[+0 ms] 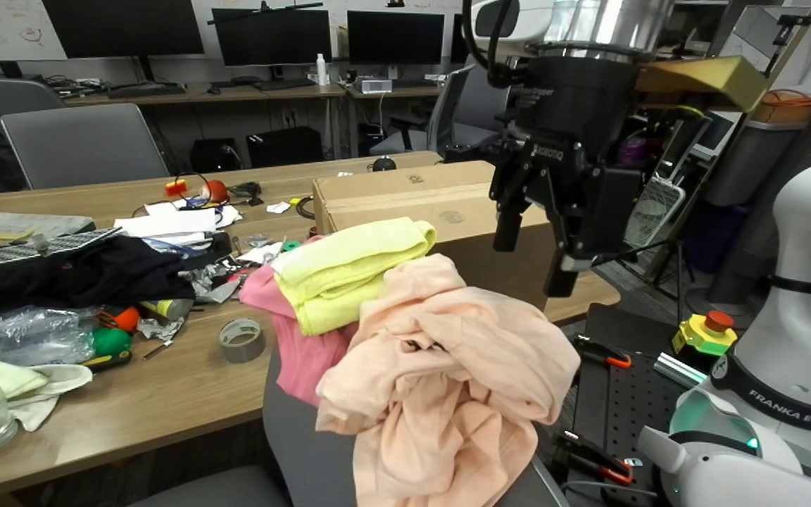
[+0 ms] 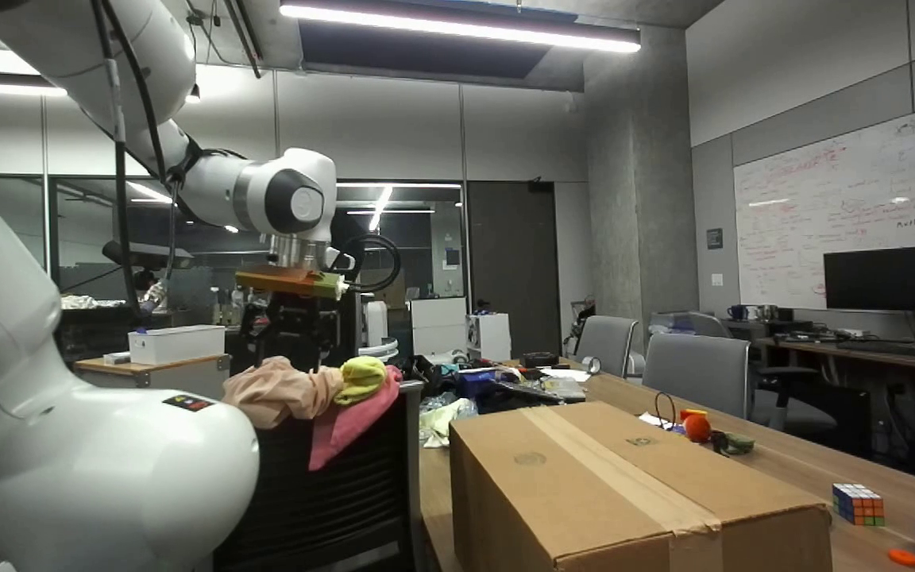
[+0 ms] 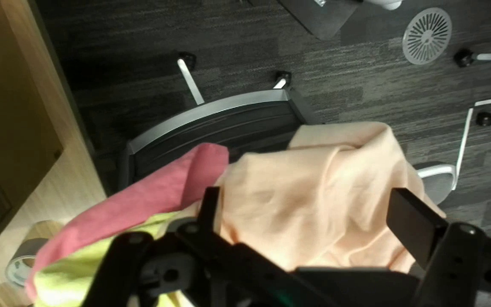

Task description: Pick up the fabrics from the chair and put them on top of the box.

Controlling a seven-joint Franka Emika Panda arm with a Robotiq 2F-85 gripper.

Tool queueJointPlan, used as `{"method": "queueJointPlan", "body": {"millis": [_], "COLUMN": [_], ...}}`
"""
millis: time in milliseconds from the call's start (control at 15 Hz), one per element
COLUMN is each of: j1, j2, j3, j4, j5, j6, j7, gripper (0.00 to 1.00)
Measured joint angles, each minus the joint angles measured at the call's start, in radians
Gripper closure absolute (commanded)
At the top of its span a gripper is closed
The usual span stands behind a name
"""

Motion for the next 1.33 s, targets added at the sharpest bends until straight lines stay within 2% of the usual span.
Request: {"method": "queueJointPlan", "body": {"millis": [333,667,1000,1333], "j1": [0.041,0.05,0.049,0.047], "j2": [0.055,0.095,0.138,0.188], "j3": [0.019,0.05,0.11,0.17], "j4": [0.039,0.075,0.08,0.069], "j5": [0.08,0.131,0.124,0.026], "j6": [-0.046,-0.046,0.066,0.193], "j7": [-0.001,-0.001,0.008,0.068], "gripper": [0.0,0.0,0.0,0.0]}}
